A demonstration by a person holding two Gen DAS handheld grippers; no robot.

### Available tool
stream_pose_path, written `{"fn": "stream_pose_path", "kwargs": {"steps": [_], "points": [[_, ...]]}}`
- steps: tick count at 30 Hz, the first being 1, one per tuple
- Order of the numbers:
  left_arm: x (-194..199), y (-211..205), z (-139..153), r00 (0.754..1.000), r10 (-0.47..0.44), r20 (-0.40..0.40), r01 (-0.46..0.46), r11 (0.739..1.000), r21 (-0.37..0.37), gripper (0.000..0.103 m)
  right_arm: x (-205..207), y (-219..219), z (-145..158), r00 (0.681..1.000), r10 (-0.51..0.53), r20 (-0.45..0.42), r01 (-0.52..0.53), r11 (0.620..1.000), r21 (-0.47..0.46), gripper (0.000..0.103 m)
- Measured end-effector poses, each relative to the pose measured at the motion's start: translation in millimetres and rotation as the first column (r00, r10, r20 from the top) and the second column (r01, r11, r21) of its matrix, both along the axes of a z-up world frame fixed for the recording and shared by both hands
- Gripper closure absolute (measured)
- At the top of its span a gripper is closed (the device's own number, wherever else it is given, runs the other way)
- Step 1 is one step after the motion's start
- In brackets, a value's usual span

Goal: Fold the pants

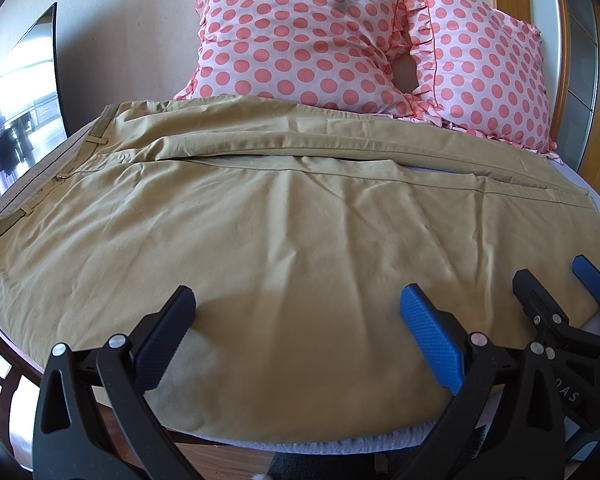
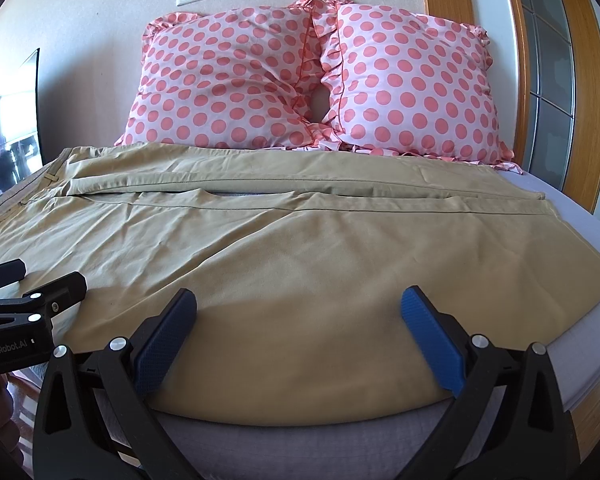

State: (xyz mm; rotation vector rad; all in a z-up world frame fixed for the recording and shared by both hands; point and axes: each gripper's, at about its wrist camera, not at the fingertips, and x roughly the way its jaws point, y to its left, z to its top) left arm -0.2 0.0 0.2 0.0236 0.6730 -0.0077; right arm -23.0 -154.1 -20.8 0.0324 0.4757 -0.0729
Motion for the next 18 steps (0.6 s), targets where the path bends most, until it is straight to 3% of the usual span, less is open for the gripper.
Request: {"fn": "stream_pose_path", "kwargs": {"steps": [18], "points": [[-0.2, 0.0, 0.0, 1.0, 0.0, 0.002, 0.0, 1.0, 0.0, 0.002, 0.0, -0.2, -0.3, 1.0, 0.001, 0.001, -0.001, 1.0, 0.0, 0.001]]}}
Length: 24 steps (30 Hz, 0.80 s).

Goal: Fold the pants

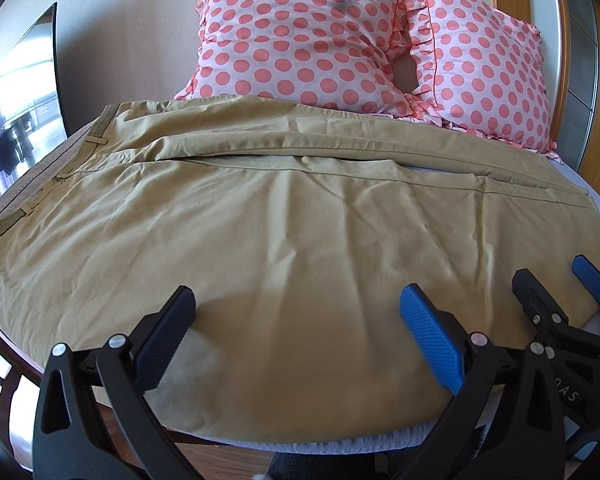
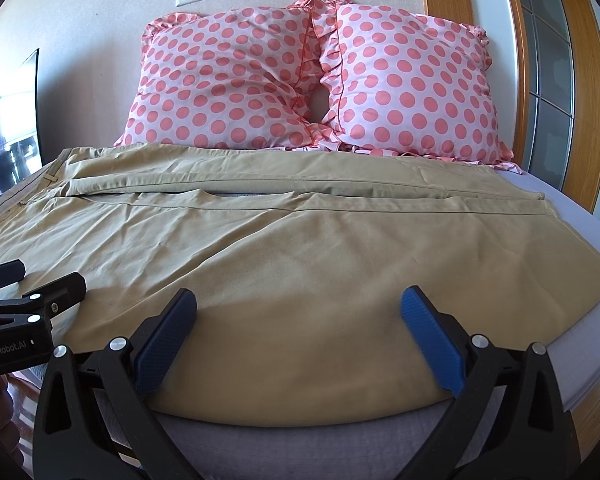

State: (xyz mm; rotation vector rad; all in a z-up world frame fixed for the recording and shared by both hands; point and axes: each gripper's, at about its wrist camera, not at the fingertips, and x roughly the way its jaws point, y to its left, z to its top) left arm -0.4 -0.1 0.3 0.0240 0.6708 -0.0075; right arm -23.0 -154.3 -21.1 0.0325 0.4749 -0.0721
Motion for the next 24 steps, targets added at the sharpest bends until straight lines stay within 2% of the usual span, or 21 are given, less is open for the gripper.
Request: {"fn": "stream_pose_path", "kwargs": {"steps": [15, 17, 19, 21, 24], "points": [[0, 0, 0, 1.0, -0.001, -0.001, 0.001, 1.0, 0.001, 0.002, 2, -1, 0, 1.0, 0.004, 0.007, -0.004, 1.0, -0.001, 0.001], [0, 1, 0, 1.0, -0.008, -0.006, 0.008, 1.0, 0.001, 0.002, 6, -4, 3, 0.999, 0.027, -0.018, -0.027, 1.0, 0.001, 0.001], [2, 3, 2, 0.999, -0.021, -0.028, 0.021, 1.0, -0.005, 0.002, 10, -9, 10, 0.998, 0.037, -0.055, -0.037, 0.999, 0.012, 0.001], [7, 8, 8, 0.998, -0.025, -0.056, 0.025, 1.0, -0.015, 0.002, 19, -30, 33, 1.0, 0.002, -0.026, -0.001, 1.0, 0.025, 0.001], [16, 23, 30, 1.0, -0.014, -0.01, 0.014, 1.0, -0.027, 0.002, 42, -70, 74, 0.996, -0.086, 0.017, 0.086, 0.996, 0.021, 0.001]]}}
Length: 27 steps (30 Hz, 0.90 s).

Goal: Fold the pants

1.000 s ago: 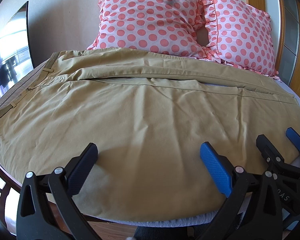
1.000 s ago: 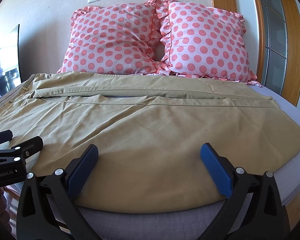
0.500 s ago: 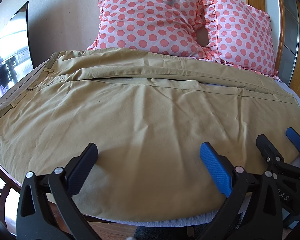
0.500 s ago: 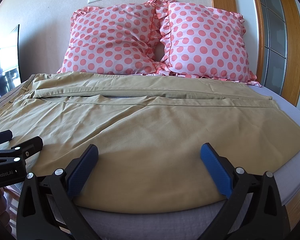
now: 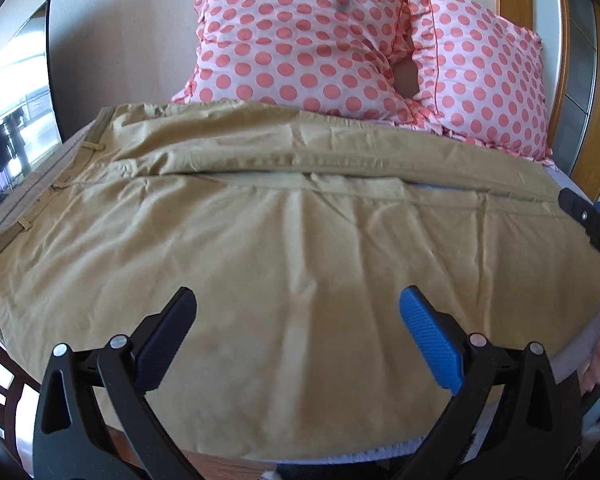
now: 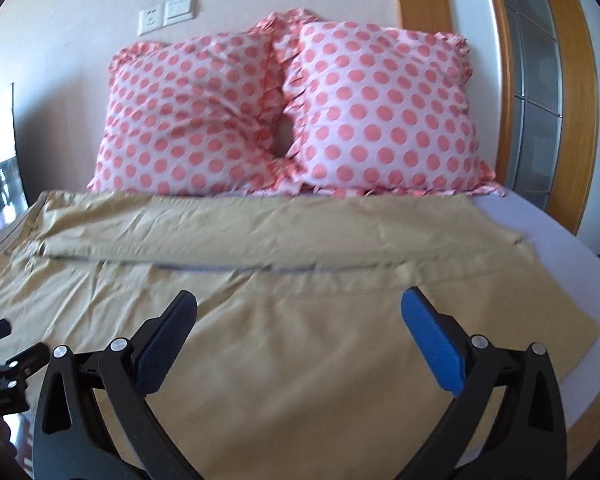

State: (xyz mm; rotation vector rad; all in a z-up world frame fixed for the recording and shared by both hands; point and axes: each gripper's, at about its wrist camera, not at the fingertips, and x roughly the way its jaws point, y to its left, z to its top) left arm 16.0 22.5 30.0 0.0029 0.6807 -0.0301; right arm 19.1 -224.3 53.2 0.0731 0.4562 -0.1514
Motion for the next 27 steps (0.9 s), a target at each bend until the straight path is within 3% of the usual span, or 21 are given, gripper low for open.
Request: {"fn": "stream_pose_path", "kwargs": {"steps": [4, 7, 10, 11, 14, 17, 20, 22, 24, 26, 27], "points": [[25, 15, 31, 0.992, 0.078, 0.095, -0.084, 0.995, 0.056, 0.002, 73, -61, 25, 0.984, -0.155, -0.089, 0.158, 0.987, 0.03, 0.001], [51, 29, 42, 0.987, 0.123, 0.105, -0.13, 0.99, 0.061, 0.002, 144, -123, 20, 0.932, -0.286, -0.221, 0.314, 0.943, 0.106, 0.002], [72, 46, 44, 0.979, 0.171, 0.113, -0.178, 0.983, 0.056, 0.002, 202, -184, 3, 0.852, -0.397, -0.34, 0.474, 0.862, 0.179, 0.029], [78, 51, 43, 0.977, 0.179, 0.114, -0.186, 0.981, 0.048, 0.002, 217, -201, -2, 0.825, -0.422, -0.376, 0.516, 0.833, 0.198, 0.034], [91, 65, 35, 0.983, 0.159, 0.09, -0.158, 0.987, -0.025, 0.002, 252, -238, -19, 0.748, -0.486, -0.452, 0.62, 0.755, 0.215, 0.035], [97, 79, 29, 0.994, 0.089, 0.06, -0.077, 0.979, -0.186, 0.002, 272, -257, -31, 0.698, -0.53, -0.482, 0.677, 0.707, 0.205, 0.037], [103, 84, 23, 0.998, 0.058, 0.027, -0.049, 0.964, -0.262, 0.002, 287, -266, -41, 0.661, -0.558, -0.503, 0.707, 0.687, 0.167, 0.036], [110, 86, 18, 0.998, 0.055, -0.012, -0.056, 0.957, -0.286, 0.002, 298, -264, -46, 0.638, -0.586, -0.5, 0.702, 0.709, 0.064, 0.036], [113, 90, 14, 0.998, 0.056, -0.033, -0.064, 0.95, -0.306, 0.002, 297, -260, -49, 0.667, -0.582, -0.465, 0.674, 0.738, 0.043, 0.044], [113, 90, 13, 0.999, 0.045, -0.026, -0.051, 0.945, -0.324, 0.002, 290, -255, -51, 0.715, -0.548, -0.435, 0.628, 0.776, 0.055, 0.072], [112, 90, 14, 0.999, 0.034, -0.02, -0.039, 0.944, -0.329, 0.002, 286, -251, -52, 0.738, -0.523, -0.426, 0.6, 0.798, 0.06, 0.078]]}}
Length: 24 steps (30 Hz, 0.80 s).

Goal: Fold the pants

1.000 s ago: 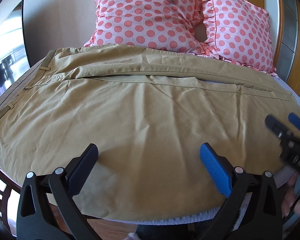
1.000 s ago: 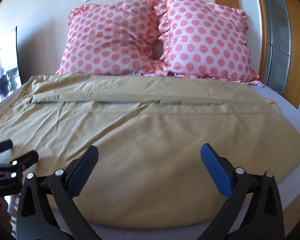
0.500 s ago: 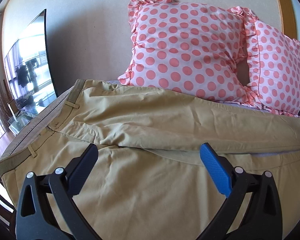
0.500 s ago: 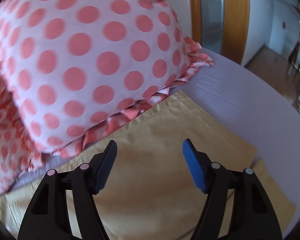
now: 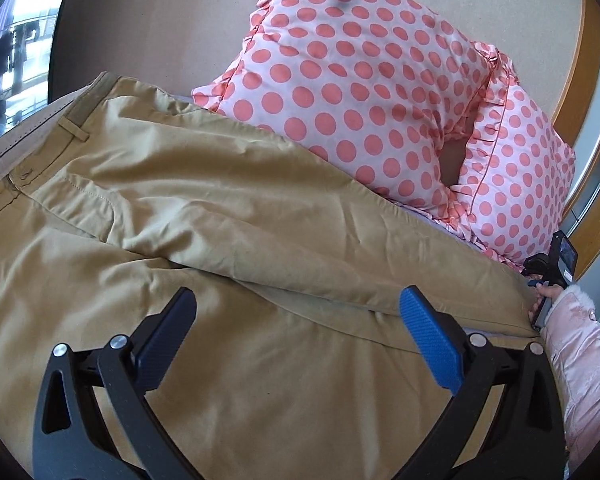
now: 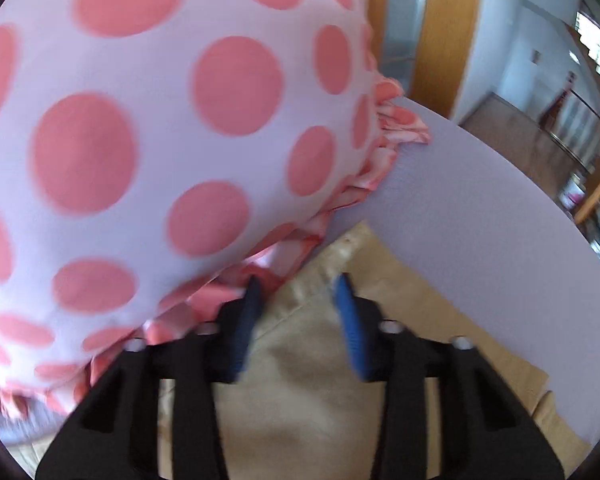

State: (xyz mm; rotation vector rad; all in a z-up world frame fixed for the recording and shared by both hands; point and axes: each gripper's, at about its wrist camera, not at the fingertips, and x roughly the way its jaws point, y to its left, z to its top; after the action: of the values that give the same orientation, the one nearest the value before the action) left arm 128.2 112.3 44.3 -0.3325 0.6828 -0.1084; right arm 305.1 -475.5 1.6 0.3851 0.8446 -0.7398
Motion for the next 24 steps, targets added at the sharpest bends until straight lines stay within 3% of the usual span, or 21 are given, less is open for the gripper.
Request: {"fn": "stream_pose_path", "kwargs": {"steps": [1, 2, 6, 10, 12, 15, 18, 21, 22, 24], "points": [[0, -2, 1, 1.0, -0.012, 0.006, 0.012, 1.0, 0.001, 0.002, -5, 3, -1, 1.0, 0.02, 0.007, -0.02, 1.0, -0.002, 0.09], [-1, -3, 1, 1.0, -0.018, 0.008, 0.018, 1.0, 0.003, 0.002, -13, 4, -2, 0.999, 0.035, 0.02, -0.035, 0.999, 0.008, 0.095], [0, -2, 1, 1.0, -0.019, 0.005, 0.019, 1.0, -0.009, 0.002, -65, -3, 3, 0.982, 0.051, 0.181, -0.075, 0.989, 0.131, 0.098], [-2, 1, 2, 1.0, -0.01, 0.018, 0.011, 1.0, -0.018, 0.002, -161, 1, 24, 0.912, 0.071, 0.404, -0.168, 0.963, 0.21, 0.098], [-3, 1, 2, 1.0, -0.015, 0.018, 0.015, 1.0, -0.025, 0.002, -210, 14, 30, 0.878, 0.07, 0.474, -0.204, 0.95, 0.237, 0.098], [-2, 1, 1, 0.999, -0.032, 0.017, 0.032, 0.998, -0.045, 0.002, -266, 50, 35, 0.882, 0.05, 0.468, -0.196, 0.943, 0.268, 0.098], [-5, -2, 4, 0.998, -0.045, 0.042, 0.047, 0.998, -0.047, 0.002, -285, 48, 20, 0.901, -0.004, 0.433, -0.191, 0.894, 0.404, 0.096], [-15, -4, 15, 0.994, -0.073, 0.083, 0.076, 0.997, -0.024, 0.002, -292, 44, 5, 0.909, -0.051, 0.413, -0.177, 0.851, 0.494, 0.082], [-19, -3, 20, 0.992, -0.082, 0.1, 0.085, 0.996, -0.021, 0.002, -292, 43, 3, 0.908, -0.056, 0.416, -0.18, 0.843, 0.507, 0.071], [-27, 3, 30, 0.986, -0.092, 0.142, 0.098, 0.994, -0.037, 0.002, -293, 43, 2, 0.899, -0.06, 0.433, -0.19, 0.839, 0.511, 0.067]]}}
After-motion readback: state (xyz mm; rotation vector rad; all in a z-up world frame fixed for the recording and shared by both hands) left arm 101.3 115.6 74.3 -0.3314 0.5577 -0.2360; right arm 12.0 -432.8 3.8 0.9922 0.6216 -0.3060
